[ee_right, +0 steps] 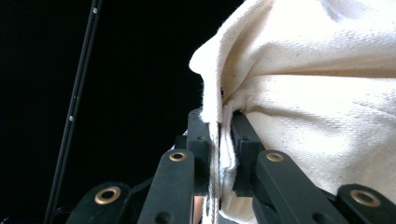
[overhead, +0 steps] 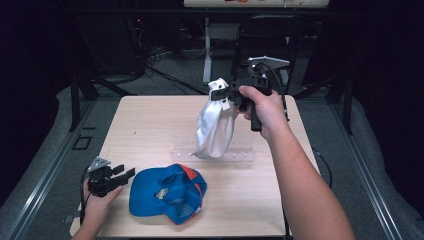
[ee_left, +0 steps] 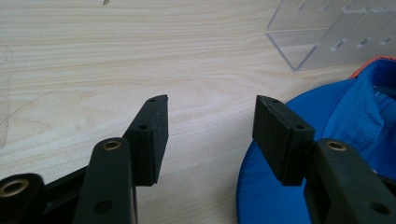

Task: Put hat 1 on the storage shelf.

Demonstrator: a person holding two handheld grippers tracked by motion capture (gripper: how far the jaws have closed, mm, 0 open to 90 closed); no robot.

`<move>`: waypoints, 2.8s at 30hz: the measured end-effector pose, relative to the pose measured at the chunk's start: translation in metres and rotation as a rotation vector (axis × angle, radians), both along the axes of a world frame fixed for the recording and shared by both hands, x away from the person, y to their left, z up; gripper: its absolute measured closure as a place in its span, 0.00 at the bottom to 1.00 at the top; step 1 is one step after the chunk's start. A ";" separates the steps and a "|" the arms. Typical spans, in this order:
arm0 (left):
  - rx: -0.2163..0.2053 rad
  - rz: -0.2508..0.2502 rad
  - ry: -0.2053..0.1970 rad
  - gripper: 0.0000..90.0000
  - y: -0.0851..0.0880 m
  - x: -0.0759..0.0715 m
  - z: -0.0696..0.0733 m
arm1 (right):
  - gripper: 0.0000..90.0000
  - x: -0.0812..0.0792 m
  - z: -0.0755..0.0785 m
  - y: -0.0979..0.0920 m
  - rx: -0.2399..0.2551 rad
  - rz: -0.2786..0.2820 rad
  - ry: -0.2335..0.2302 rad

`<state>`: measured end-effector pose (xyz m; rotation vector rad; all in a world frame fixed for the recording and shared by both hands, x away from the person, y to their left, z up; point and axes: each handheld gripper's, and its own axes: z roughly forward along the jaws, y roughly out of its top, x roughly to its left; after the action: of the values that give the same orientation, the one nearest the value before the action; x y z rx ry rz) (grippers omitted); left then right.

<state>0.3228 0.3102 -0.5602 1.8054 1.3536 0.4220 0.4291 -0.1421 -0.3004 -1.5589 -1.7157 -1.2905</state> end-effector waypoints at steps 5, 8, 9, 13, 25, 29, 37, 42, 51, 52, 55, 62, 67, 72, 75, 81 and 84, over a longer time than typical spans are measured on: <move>-0.001 0.001 0.000 0.51 0.000 0.000 0.000 | 0.90 0.007 -0.005 0.011 -0.024 0.012 0.005; 0.000 0.000 -0.001 0.51 0.000 0.000 0.000 | 0.90 0.010 -0.008 0.017 -0.032 0.009 0.016; 0.000 -0.001 0.000 0.51 0.000 0.000 0.000 | 0.90 0.011 -0.009 0.018 -0.033 0.013 0.017; -0.002 0.000 0.001 0.51 0.000 0.000 0.000 | 0.90 0.015 -0.013 0.025 -0.030 0.013 0.022; -0.002 0.000 -0.015 0.51 -0.001 -0.003 0.001 | 0.90 0.028 -0.021 0.035 -0.029 -0.004 0.041; 0.005 -0.009 -0.025 0.51 -0.004 -0.009 0.004 | 0.90 0.034 -0.024 0.037 -0.025 -0.018 0.045; 0.014 -0.058 -0.096 0.49 -0.025 -0.019 0.025 | 0.90 0.043 -0.029 0.049 -0.007 -0.012 0.050; 0.026 -0.138 -0.152 0.48 -0.050 -0.022 0.044 | 0.90 0.045 -0.030 0.063 -0.017 0.007 0.038; 0.076 -0.246 -0.198 0.50 -0.103 -0.010 0.062 | 0.90 0.046 -0.034 0.083 -0.018 0.038 0.025; 0.077 -0.261 -0.204 0.51 -0.108 -0.009 0.063 | 0.90 0.046 -0.035 0.084 -0.017 0.037 0.023; 0.088 -0.299 -0.210 0.52 -0.125 -0.006 0.066 | 0.90 0.046 -0.036 0.084 -0.016 0.037 0.025; 0.108 -0.346 -0.209 0.57 -0.155 0.004 0.069 | 0.89 0.043 -0.035 0.082 -0.016 0.030 0.017; 0.141 -0.343 -0.208 0.66 -0.170 0.013 0.069 | 0.89 0.041 -0.034 0.081 -0.018 0.038 0.011; 0.179 -0.324 -0.218 0.86 -0.174 0.015 0.067 | 0.89 0.039 -0.034 0.080 -0.020 0.045 0.012; 0.199 -0.323 -0.224 0.89 -0.173 0.014 0.067 | 0.89 0.037 -0.034 0.079 -0.026 0.044 0.007; 0.194 -0.299 -0.215 0.90 -0.166 0.015 0.061 | 0.88 0.035 -0.036 0.081 -0.033 0.049 0.005; 0.171 -0.287 -0.203 0.90 -0.160 0.016 0.058 | 0.87 0.034 -0.037 0.081 -0.042 0.057 0.005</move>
<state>0.3387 0.1501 -0.5019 2.0011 0.9263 0.5611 0.4631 -0.0609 -0.3372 -1.5240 -1.7815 -1.2290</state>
